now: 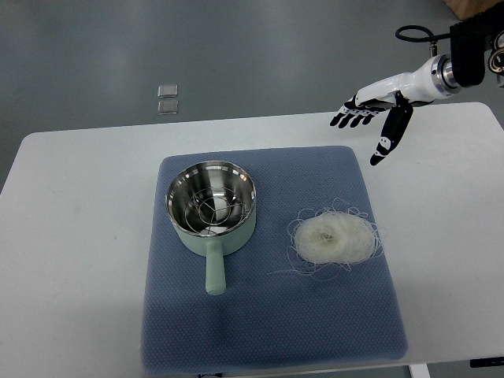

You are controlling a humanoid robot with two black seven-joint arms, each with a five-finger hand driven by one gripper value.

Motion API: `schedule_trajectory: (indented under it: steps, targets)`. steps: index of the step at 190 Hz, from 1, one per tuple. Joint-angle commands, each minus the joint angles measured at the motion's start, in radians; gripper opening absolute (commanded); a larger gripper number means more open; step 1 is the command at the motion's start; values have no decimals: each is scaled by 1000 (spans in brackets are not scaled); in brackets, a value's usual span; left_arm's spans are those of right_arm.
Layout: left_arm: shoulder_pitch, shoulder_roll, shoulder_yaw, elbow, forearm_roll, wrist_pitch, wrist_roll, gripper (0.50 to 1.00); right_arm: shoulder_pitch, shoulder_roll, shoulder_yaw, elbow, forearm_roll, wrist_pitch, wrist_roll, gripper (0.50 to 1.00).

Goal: Put vermicelli into pot with right hand
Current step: 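Move the right hand over the white vermicelli bundle and lower it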

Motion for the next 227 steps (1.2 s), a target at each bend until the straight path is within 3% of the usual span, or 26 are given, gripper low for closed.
schedule_trajectory:
  steps: [1,45,91,127,174,227]
  targets:
    - [0,0,0,1,0,0,1,1000,0,-25,-12,45,55,0,-16,930]
    - [0,0,0,1,0,0,1,1000,-152,-46,47,108,257,-29,-6,930]
    - [0,0,0,1,0,0,1,1000,-238,-34,62,108,202,-126,-4,930]
    - [0,0,0,-1,0,0,1,1000,-296,-33,64,108,160,-158,2,930]
    - [0,0,0,1,0,0,1,1000,-362,4,65,102,88,-259,59,928]
    - [0,0,0,1,0,0,1,1000,-425,29,139,109,82,-276,73,928]
